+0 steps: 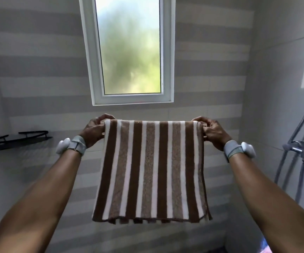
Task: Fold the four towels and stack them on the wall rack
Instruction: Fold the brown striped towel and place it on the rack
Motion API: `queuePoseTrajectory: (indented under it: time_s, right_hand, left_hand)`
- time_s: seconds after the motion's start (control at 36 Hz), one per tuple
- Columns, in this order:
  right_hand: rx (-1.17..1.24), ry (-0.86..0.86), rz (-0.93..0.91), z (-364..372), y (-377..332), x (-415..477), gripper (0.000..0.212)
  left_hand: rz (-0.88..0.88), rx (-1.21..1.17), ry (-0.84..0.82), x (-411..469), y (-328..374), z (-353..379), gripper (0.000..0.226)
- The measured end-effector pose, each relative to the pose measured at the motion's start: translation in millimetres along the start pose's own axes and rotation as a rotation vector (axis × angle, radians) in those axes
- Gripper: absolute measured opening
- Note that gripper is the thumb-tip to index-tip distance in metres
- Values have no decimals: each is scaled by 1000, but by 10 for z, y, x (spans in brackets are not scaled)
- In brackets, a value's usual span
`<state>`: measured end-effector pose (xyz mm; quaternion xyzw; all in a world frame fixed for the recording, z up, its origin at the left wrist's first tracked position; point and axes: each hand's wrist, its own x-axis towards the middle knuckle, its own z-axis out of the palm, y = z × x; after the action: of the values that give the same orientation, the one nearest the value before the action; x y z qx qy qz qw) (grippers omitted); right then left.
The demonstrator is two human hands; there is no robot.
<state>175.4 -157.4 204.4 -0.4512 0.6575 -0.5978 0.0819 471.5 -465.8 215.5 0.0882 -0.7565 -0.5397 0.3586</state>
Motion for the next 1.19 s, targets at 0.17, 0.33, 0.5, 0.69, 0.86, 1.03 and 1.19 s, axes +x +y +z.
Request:
queuePoseTrajectory:
  time_s: [0.17,0.33,0.5,0.69,0.86,1.03,1.19]
  right_hand:
    - [-119,3,-50,-28,-108,129,31]
    - [-157,-2,-127,-87,-169,166,44]
    - [-330,116,-269,-159,-199,238,46]
    - [-301,221,-252,-230,-118,218,33]
    - [-186,268,-258,-172,-132,148,41]
    - [-150,163,-214,-208,-146,115,31]
    - [-152,86,-177,-231,-188,83,37]
  left_hand:
    - [-10,31,-18,61,92,-65,32]
    - [27,52,-76,27,283,-167,11]
    - [172,429,-11,139,390,-280,15]
    - [328,432,122,174,481,-117,42]
    - [332,594,59,215,475,-46,57]
    - [305,643,34,220,413,-25,44]
    - [69,642,-157,187,422,-54,49]
